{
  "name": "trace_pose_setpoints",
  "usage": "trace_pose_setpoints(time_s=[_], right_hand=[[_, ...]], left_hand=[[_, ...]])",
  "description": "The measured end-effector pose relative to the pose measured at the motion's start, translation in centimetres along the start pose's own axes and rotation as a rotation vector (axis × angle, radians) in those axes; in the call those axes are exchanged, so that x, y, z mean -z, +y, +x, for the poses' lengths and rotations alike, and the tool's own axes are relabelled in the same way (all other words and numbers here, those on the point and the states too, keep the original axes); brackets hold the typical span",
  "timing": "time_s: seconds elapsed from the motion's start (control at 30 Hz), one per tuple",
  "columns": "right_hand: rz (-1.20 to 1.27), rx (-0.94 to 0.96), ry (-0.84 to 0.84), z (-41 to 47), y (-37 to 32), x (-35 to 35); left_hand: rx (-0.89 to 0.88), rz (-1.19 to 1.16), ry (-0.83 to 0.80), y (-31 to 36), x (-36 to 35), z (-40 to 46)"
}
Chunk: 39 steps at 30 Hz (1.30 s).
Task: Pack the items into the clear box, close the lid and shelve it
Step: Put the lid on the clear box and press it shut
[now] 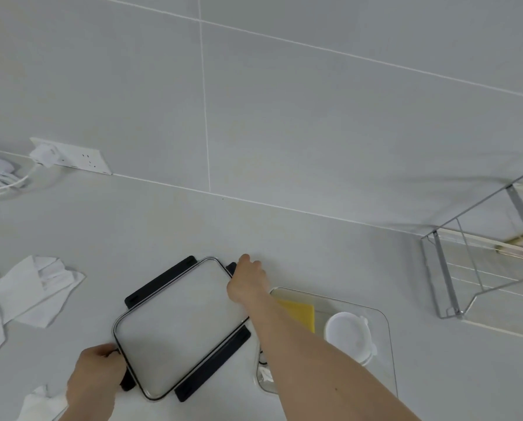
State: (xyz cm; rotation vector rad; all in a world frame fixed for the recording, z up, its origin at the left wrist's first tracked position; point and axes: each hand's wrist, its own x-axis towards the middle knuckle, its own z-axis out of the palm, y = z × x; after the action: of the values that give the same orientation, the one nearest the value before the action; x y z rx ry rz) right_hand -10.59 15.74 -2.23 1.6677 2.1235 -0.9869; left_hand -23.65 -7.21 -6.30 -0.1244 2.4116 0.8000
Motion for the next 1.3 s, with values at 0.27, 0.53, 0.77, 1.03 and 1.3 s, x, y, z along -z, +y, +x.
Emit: trace_pose_setpoints(time_s=[0.27, 0.53, 0.77, 1.03, 1.3], right_hand=[[-0.061, 0.037, -0.023, 1.8, 0.6, 0.3], [0.061, 0.12, 0.108, 2.0, 0.8, 3.9], [0.785, 0.135, 0.189, -1.9, 4.7, 12.9], [1.43, -0.083, 0.343, -8.7, 16.3, 15.3], [1.541, -0.174, 0.381, -12.3, 24.6, 12.3]], left_hand=[[0.12, -0.251, 0.091, 0.7, -0.6, 1.6], [-0.044, -0.58, 0.195, 7.1, 0.8, -0.3], [-0.327, -0.769, -0.101, 14.9, 1.9, -4.3], [-0.437, -0.847, -0.625, 17.8, -3.9, -10.9], [-0.341, -0.874, -0.761, 15.4, -9.4, -16.6]])
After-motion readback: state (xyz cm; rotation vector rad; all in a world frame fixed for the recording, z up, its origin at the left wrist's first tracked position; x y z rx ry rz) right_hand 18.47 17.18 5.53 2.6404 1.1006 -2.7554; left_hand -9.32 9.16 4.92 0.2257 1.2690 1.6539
